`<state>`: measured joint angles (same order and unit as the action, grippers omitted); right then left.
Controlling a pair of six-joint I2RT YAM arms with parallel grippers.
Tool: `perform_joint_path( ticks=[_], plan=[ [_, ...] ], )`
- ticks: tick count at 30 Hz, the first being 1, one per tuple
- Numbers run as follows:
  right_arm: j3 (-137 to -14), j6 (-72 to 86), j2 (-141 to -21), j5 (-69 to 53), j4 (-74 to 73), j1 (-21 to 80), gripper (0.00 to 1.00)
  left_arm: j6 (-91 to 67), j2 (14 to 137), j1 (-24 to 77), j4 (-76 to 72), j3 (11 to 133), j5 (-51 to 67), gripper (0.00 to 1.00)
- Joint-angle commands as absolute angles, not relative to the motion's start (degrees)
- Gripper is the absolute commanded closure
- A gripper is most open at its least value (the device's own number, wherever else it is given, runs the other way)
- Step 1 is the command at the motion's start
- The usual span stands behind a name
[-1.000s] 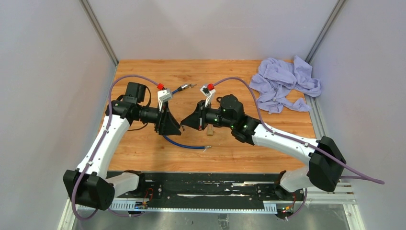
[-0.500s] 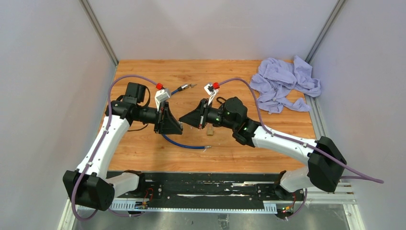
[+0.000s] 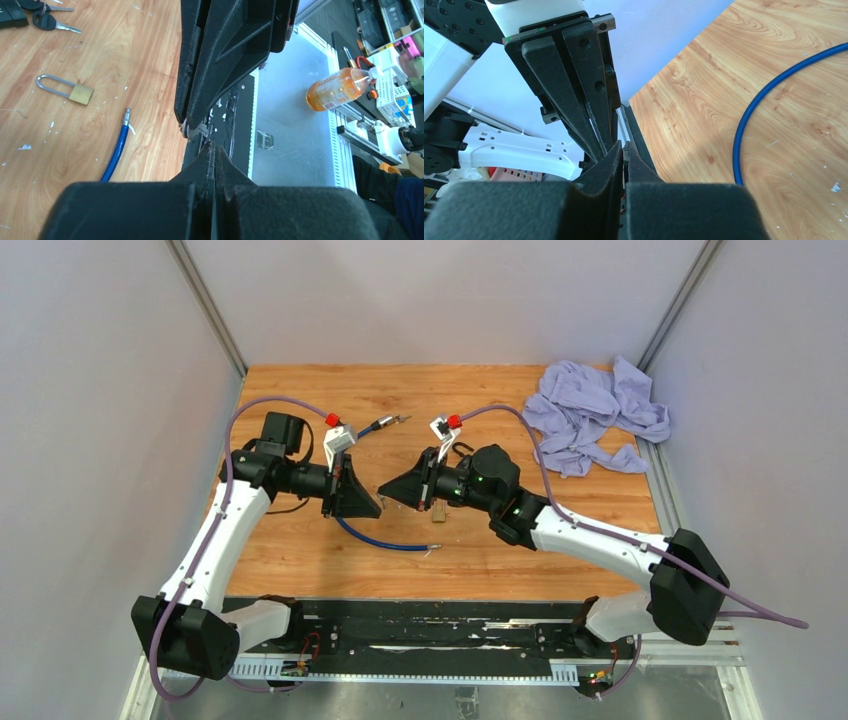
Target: Unlock with the key
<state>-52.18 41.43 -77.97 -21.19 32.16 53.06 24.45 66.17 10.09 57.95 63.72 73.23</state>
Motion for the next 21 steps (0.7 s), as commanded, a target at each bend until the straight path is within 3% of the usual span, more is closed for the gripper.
perform_joint_path(
  ticks=[1,6,9,12,21],
  plan=[
    [-51.85,38.75,-76.28,-19.71,30.55,53.49,0.99,24.62,65.50,9.49,58.18,64.24,71.48,1.00],
    [-51.85,38.23,-76.02,-19.36,30.14,53.54,0.99,23.90,66.31,9.49,58.27,64.05,72.29,0.96],
    [-52.17,38.23,-76.17,-19.17,30.21,53.61,0.99,22.79,66.60,9.49,58.34,63.41,74.02,0.65],
    [-52.50,38.00,-76.32,-18.72,30.39,54.00,0.99,23.82,66.21,9.49,58.45,62.16,74.62,0.47],
    [-55.32,36.96,-78.31,-15.74,29.82,56.19,1.00,25.73,66.81,9.49,58.58,63.21,73.04,0.48]
  ],
)
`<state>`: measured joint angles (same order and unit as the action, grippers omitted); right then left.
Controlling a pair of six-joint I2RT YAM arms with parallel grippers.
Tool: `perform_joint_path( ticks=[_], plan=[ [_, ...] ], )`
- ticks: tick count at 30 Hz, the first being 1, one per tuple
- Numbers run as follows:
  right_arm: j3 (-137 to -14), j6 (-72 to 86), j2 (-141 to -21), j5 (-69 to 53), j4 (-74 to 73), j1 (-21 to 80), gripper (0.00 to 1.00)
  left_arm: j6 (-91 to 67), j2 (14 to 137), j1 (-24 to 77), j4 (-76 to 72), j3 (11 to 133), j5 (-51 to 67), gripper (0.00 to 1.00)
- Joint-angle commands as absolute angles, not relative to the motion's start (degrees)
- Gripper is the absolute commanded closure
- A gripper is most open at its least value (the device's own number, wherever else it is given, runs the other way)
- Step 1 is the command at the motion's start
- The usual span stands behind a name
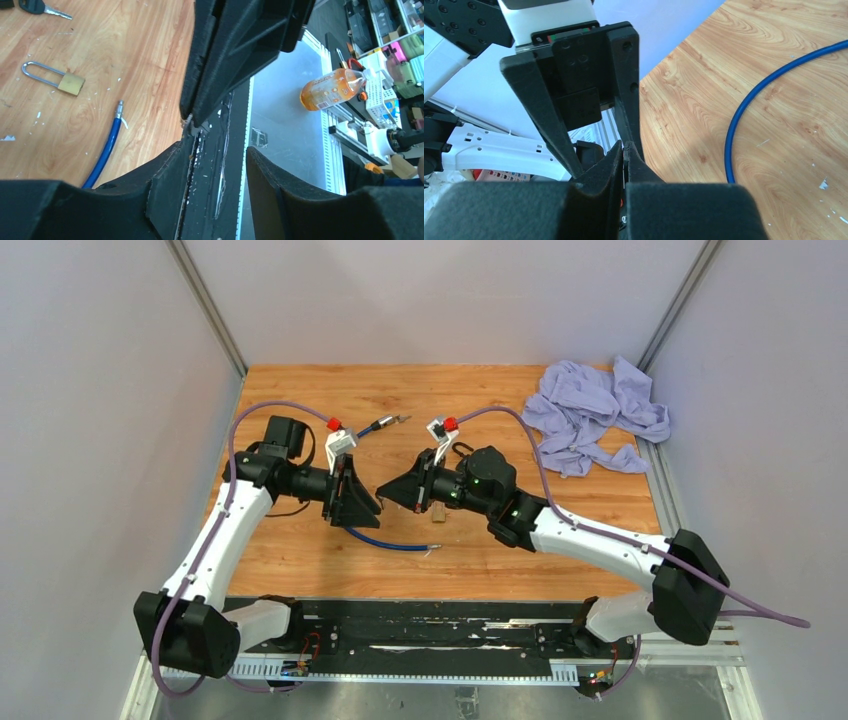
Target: Unlock with the key
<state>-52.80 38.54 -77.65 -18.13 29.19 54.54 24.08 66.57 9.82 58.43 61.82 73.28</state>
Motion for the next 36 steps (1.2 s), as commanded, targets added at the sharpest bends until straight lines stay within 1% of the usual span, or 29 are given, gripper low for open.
perform_joint_path(
  ticks=[1,3,5,8,10,11,12,13,14,16,18,20,24,28,33,36],
  plan=[
    [-55.62,36.89,-78.54,-15.36,29.60,56.45,0.99,25.71,66.84,9.49,58.43,63.65,71.69,0.48],
    [-56.06,36.62,-78.94,-13.86,28.98,56.89,1.00,23.46,66.77,9.49,56.70,63.99,69.18,0.49],
    [-56.09,36.58,-78.88,-11.68,28.65,57.12,0.99,18.89,65.48,9.41,52.57,63.47,65.99,0.46],
    [-56.22,36.01,-78.05,-8.29,27.31,57.08,0.99,8.48,61.29,9.05,40.44,61.40,61.03,0.42],
    [-56.21,35.55,-76.87,-6.03,26.09,56.85,1.00,2.10,57.75,8.80,34.03,60.24,59.44,0.38],
    [-56.13,35.48,-76.38,-5.42,25.95,56.60,1.00,0.49,56.20,8.79,31.87,60.13,58.32,0.31],
    [-56.10,35.61,-75.97,-5.33,25.93,56.27,0.99,-1.49,54.74,8.79,30.04,60.08,56.79,0.14],
    [-56.19,35.83,-75.67,-5.66,25.99,55.79,0.99,-4.03,53.42,8.79,27.93,59.77,54.90,0.00],
    [-56.20,36.20,-75.49,-6.22,26.07,55.32,0.99,-7.82,52.22,8.79,25.68,59.39,52.18,0.02],
    [-56.24,37.16,-75.26,-7.35,26.85,54.43,0.99,-14.26,50.29,8.84,22.27,58.60,47.14,0.02],
    [-55.89,38.56,-75.03,-9.39,28.68,53.76,1.00,-19.54,48.68,8.79,19.17,57.16,44.73,0.02],
    [-55.59,40.00,-74.90,-11.05,30.57,53.21,0.99,-24.69,47.40,8.79,15.22,54.24,45.55,0.02],
    [-54.62,42.49,-74.52,-13.16,33.63,52.31,0.99,-36.20,47.24,8.79,1.22,46.09,52.91,0.02],
    [-52.93,45.69,-74.01,-14.78,37.42,51.13,0.99,-37.32,47.61,8.79,-3.08,45.95,55.51,0.02],
    [-52.04,49.18,-74.15,-17.23,41.92,50.04,0.99,-37.37,45.08,8.70,2.27,48.02,48.85,0.02],
    [-51.98,49.57,-74.28,-17.86,42.49,49.95,0.99,-38.70,43.60,8.27,-1.70,45.41,51.86,0.02]
  ],
)
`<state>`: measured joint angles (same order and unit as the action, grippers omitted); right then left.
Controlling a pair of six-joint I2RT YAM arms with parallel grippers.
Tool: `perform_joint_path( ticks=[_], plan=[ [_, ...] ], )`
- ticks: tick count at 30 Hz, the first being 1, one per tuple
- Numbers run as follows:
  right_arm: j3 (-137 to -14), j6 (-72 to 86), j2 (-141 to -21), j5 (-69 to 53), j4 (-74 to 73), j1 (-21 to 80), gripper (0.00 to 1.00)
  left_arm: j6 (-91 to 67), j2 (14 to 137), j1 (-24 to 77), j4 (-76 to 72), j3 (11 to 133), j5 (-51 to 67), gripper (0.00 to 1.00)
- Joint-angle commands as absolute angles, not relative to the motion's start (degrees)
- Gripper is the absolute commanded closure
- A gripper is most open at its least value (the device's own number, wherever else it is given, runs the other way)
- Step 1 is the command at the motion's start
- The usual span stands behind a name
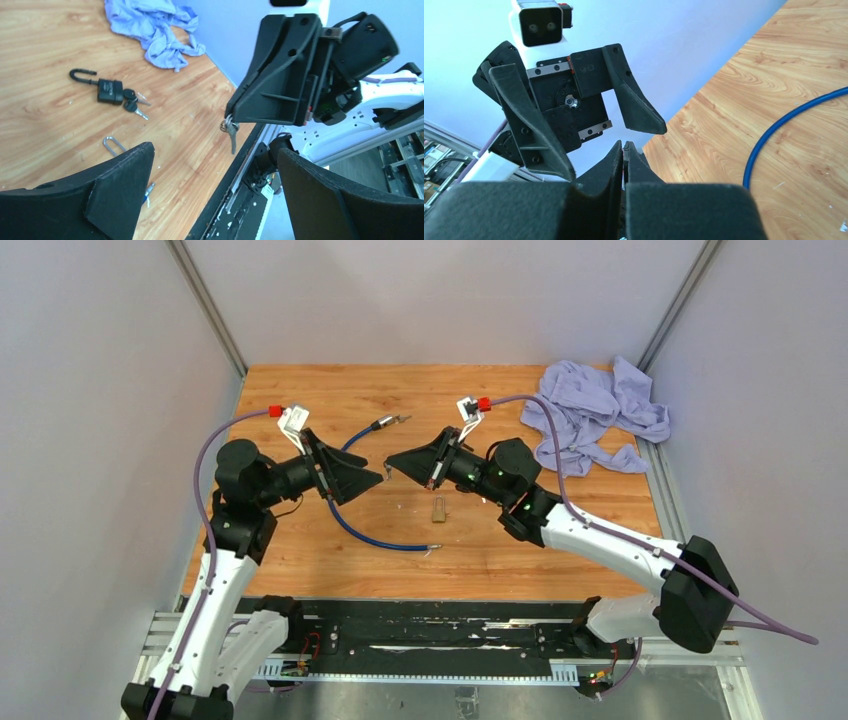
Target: Unlock with the key
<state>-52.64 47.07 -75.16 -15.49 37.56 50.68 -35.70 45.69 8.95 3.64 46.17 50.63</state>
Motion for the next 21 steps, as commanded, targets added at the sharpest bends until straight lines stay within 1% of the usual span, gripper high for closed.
perform_joint_path(
  ticks=[1,5,8,9,13,15,16,21],
  plan=[
    [-51.83,49.57,-74.31,-17.88,42.53,50.01,0.99,-39.14,43.56,8.26,-2.87,45.10,53.75,0.02],
    [-51.38,49.93,-74.56,-17.79,43.67,49.93,0.99,-35.26,42.72,8.26,-3.03,45.02,57.77,0.02],
    [-51.70,50.58,-75.39,-18.32,44.82,49.99,0.99,-30.64,40.30,8.51,-2.77,43.27,57.50,0.01],
    [-51.89,50.77,-75.69,-18.44,45.01,50.07,0.99,-29.08,39.64,8.52,-2.39,42.90,57.08,0.05],
    [-52.21,51.30,-76.97,-18.54,46.21,50.22,0.99,-20.24,39.37,8.80,5.41,43.59,52.34,0.36],
    [-52.58,51.33,-77.69,-18.63,46.50,50.43,0.99,-18.96,39.39,8.92,5.82,43.76,50.69,0.46],
    [-52.75,51.33,-78.08,-18.59,46.54,50.61,0.99,-19.60,39.33,9.07,4.72,43.60,50.91,0.48],
    [-53.83,50.66,-79.41,-18.28,46.80,50.86,0.99,-24.03,40.63,10.60,1.52,43.20,52.55,0.48]
  ],
)
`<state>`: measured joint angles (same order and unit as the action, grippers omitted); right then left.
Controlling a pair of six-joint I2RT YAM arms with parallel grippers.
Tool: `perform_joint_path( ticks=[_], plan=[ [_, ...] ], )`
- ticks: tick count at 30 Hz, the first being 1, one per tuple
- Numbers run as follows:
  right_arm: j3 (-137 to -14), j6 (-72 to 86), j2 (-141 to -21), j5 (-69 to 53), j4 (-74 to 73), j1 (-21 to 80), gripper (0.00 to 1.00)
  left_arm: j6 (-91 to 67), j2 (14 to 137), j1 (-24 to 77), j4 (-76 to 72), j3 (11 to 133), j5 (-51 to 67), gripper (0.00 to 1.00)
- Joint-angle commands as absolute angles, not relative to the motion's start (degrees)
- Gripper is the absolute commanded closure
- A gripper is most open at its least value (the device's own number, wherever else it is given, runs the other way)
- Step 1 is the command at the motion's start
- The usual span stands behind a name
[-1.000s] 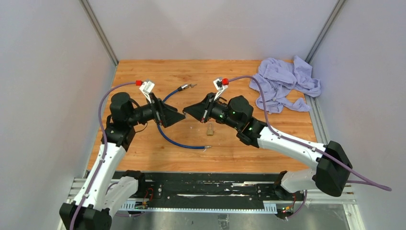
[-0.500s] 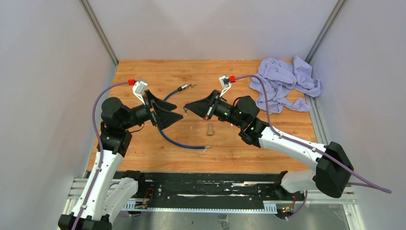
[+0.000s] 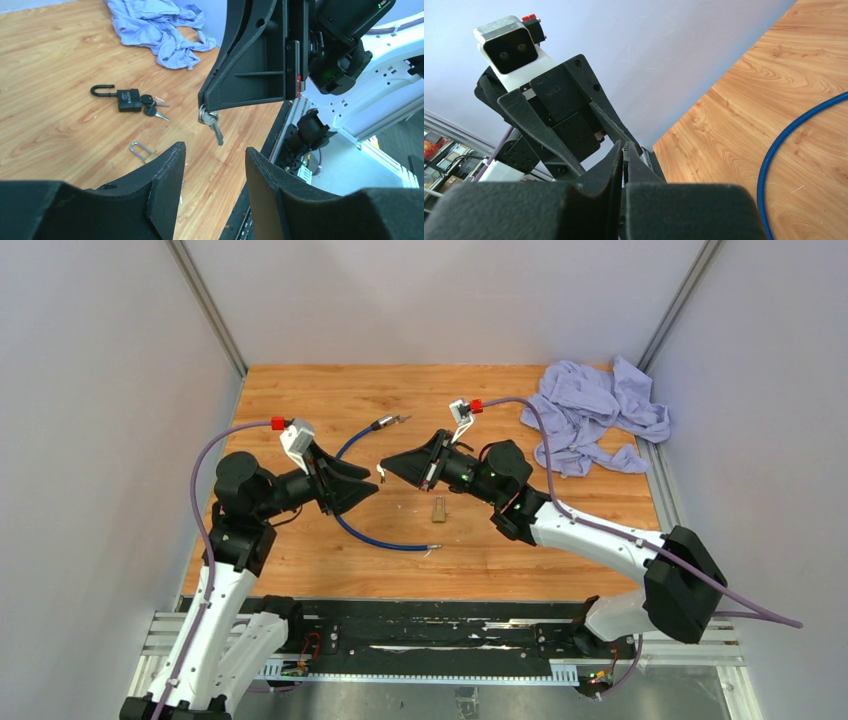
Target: Unlock with the key
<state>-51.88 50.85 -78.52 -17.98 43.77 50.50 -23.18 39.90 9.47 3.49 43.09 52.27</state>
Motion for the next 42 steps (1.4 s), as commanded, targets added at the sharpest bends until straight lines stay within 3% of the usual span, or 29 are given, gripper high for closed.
perform_joint_path(
  ticks=[1,6,16,28,34,37,40,42],
  plan=[
    [-54.06,50.49,-79.57,-18.22,46.72,50.97,0.99,-25.12,41.26,10.63,0.89,43.04,52.76,0.48],
    [-54.56,49.93,-80.14,-18.02,46.76,51.65,0.99,-27.06,42.43,10.98,0.10,42.58,53.57,0.49],
    [-54.16,49.75,-80.30,-18.15,46.58,52.23,0.99,-20.84,44.26,11.03,5.82,45.14,48.44,0.65],
    [-53.89,49.83,-80.60,-18.18,46.39,52.73,0.99,-22.94,44.08,11.03,4.06,44.28,53.30,0.67],
    [-53.88,49.97,-80.35,-18.35,45.41,52.65,0.99,-16.62,42.72,10.99,7.66,45.03,56.98,0.85],
    [-54.03,50.09,-80.48,-18.97,45.01,52.67,0.99,-15.42,41.86,10.99,8.44,44.79,57.93,0.88],
    [-54.09,50.52,-80.67,-19.45,45.00,52.65,0.99,-15.21,41.46,10.99,8.40,44.79,57.38,0.84],
    [-54.12,50.69,-80.75,-19.72,45.00,52.71,0.99,-15.89,41.61,10.94,7.74,44.70,56.80,0.68]
  ],
)
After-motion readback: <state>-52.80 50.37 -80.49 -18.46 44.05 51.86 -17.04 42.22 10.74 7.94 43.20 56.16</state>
